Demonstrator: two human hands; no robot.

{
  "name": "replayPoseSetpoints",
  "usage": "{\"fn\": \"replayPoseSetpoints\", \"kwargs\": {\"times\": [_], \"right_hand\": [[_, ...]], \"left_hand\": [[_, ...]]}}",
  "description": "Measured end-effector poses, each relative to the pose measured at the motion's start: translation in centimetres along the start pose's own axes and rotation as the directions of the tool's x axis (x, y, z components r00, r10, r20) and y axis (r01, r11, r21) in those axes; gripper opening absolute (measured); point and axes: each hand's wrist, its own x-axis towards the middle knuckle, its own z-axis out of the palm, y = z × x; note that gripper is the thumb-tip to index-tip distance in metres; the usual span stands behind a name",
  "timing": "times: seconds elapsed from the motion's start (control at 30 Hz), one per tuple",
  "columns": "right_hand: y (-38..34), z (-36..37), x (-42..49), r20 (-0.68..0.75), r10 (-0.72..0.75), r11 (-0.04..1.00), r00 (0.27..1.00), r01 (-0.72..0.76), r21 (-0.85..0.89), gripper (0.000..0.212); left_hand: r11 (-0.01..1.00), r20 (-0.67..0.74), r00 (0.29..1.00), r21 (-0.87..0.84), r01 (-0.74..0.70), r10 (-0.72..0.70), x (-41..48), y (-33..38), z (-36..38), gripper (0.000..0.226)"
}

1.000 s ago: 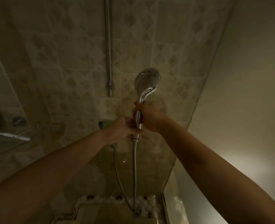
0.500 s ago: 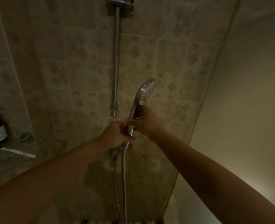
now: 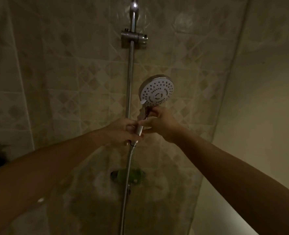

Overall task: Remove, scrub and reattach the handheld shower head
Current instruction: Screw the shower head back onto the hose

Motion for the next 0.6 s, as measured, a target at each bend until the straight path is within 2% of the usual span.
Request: {"fn": "replayPoseSetpoints", "kwargs": {"times": [0.23,0.4,0.6], "right_hand": [[-3.1,-1.4,6.4,-0.179,-0.195,0.975,0.964,0.171,-0.143,0.036],[-6.1,-3.9,10.9,-0.169,-0.316,0.941,0.933,0.286,-0.179,0.035],[-10.5,-7.1,15.8,-0.130,-0.432,0.882,0.892,0.389,-0.265,0.035]], "left_hand": [[0.978,-0.038,0.994,0.184,-0.097,0.106,6.0,5.0,-2.4,0.047],[0.950,-0.142,0.973,0.282,-0.136,0.181,9.6,8.7,-4.3,0.043],[0.884,-0.250,0.916,0.430,-0.185,0.313,14.2,12.8,-6.8,0.032]]}}
